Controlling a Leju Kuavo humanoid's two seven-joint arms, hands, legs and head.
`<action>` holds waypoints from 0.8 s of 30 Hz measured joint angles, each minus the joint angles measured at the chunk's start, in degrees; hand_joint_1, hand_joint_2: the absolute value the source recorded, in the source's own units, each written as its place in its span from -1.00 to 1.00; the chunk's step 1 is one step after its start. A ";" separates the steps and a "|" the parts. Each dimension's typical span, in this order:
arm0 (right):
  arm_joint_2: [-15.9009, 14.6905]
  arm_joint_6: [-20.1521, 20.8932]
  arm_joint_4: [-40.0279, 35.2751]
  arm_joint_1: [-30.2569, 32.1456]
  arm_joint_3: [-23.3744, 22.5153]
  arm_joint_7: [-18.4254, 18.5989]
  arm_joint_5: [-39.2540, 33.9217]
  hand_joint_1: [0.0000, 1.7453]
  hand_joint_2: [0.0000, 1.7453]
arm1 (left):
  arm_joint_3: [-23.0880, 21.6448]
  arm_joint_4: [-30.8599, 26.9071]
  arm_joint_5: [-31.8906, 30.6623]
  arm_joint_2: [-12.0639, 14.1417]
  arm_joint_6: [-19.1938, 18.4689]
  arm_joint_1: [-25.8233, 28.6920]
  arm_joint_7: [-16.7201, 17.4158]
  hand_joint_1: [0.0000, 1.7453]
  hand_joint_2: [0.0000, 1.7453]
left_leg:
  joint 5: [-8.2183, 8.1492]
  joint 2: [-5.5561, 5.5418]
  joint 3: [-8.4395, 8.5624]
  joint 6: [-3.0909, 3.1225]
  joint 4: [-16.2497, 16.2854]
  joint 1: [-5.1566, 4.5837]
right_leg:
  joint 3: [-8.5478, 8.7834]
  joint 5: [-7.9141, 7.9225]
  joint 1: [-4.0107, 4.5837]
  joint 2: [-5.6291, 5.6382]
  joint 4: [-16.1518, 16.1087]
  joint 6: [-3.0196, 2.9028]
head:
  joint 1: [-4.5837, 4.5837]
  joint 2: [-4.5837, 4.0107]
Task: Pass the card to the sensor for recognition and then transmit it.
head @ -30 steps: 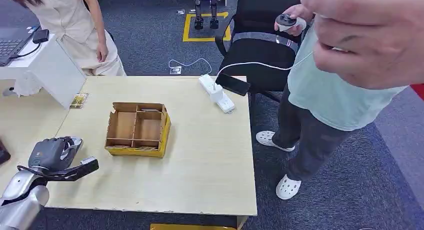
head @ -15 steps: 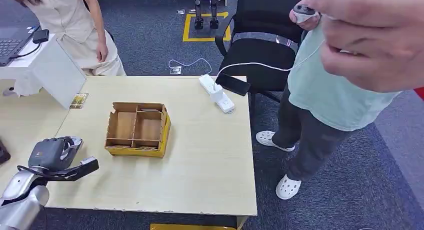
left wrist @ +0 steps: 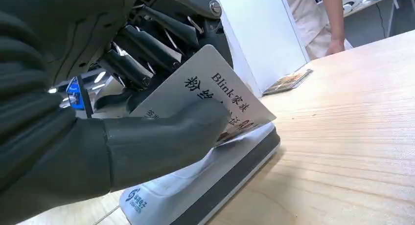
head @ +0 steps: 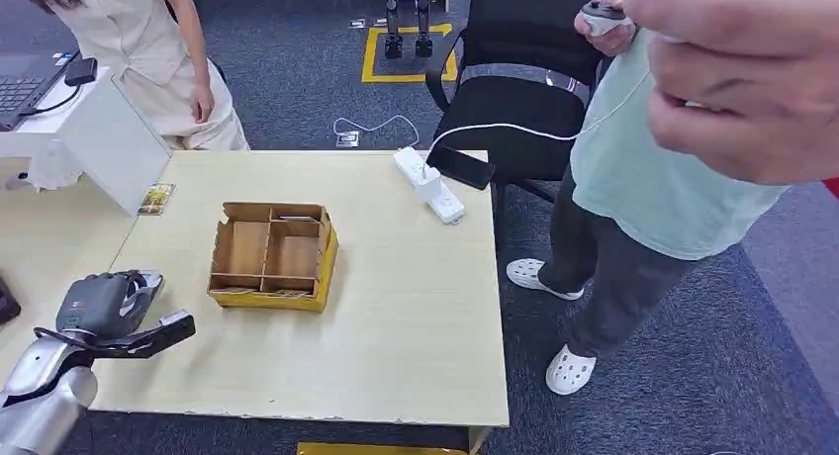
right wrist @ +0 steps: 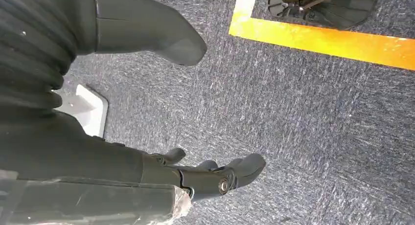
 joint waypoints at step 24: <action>0.00 0.00 0.00 0.00 -0.07 0.00 0.00 -1.00 1.00 | 0.00 0.00 0.00 -0.04 0.00 0.00 0.00 1.00 1.00 | 0.00 0.00 0.00 0.00 0.01 0.00 | 0.00 0.00 0.00 0.00 0.00 0.00 | 0.00 0.00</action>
